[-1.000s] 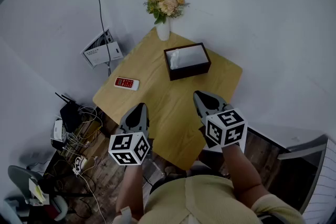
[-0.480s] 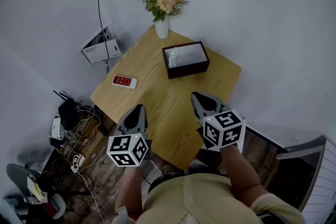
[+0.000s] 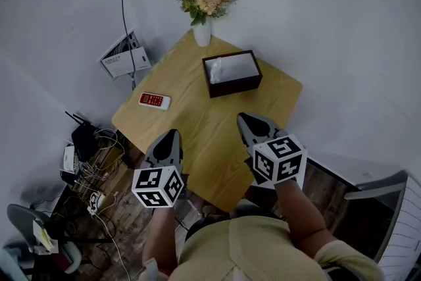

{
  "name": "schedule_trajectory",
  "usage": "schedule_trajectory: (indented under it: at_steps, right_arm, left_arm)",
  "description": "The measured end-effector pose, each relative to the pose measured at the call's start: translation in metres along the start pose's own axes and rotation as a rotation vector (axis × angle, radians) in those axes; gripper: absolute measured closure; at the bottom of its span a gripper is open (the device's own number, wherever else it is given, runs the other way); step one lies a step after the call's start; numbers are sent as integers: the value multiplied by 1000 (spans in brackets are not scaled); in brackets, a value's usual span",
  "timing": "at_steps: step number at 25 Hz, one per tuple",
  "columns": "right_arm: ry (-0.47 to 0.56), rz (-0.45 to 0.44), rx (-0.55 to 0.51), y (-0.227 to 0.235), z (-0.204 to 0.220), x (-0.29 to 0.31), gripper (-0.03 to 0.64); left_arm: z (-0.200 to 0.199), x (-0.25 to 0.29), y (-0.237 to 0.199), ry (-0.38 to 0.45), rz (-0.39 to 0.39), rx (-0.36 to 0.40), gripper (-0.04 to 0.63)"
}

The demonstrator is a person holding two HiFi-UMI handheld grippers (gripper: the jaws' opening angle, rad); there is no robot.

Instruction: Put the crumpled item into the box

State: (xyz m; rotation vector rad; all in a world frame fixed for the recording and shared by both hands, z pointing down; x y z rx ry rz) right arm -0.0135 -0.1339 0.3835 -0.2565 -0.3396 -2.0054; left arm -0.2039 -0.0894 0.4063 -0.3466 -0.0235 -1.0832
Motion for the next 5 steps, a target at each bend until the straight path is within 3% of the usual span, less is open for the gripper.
schedule_trajectory:
  at_steps: [5]
  right_arm:
    - [0,-8,6,0,0,2,588]
  left_arm:
    - [2,1,-1,-4,-3,-5,563]
Point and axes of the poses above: the fingertips, and each gripper's own axes: x forward along the fingers, y to its right, z out of its underside, the point moved 2 cm from there along -x, backward along the fingers, and after that the axes turned 13 degrees about z, right-handed, at the moved point
